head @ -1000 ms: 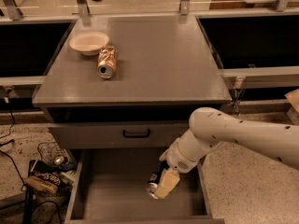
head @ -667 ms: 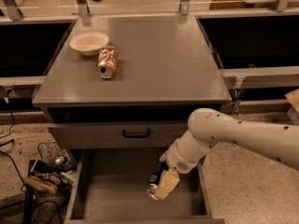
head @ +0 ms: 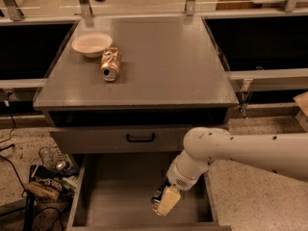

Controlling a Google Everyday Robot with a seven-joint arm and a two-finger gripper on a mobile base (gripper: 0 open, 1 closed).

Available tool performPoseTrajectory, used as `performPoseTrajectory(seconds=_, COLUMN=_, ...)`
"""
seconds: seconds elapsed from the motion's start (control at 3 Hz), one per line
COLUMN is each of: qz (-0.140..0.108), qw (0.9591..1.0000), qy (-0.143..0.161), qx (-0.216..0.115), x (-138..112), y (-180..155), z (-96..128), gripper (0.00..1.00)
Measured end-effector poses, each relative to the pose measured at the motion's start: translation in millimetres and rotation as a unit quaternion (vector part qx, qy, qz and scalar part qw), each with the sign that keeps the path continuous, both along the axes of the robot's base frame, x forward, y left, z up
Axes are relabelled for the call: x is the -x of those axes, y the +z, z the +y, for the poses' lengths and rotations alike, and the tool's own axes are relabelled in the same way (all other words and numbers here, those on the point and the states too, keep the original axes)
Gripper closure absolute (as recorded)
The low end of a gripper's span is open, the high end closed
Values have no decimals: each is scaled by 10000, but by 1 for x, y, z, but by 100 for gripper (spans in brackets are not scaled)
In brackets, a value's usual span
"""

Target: Place pepsi can into middle drawer

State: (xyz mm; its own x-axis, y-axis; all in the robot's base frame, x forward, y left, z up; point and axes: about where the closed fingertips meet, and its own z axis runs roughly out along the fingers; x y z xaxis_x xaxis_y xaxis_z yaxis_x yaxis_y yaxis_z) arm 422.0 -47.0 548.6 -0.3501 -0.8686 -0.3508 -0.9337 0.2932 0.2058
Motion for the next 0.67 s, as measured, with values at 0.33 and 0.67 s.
performPoseTrajectory(seconds=0.33, qz=54, qw=10000, qy=-36, qx=-2, x=0, y=-5, z=1, gripper=100)
performPoseTrajectory(seconds=0.67, qz=227, qw=9997, qy=-88, qx=-25, x=0, y=-23, z=3, gripper=100)
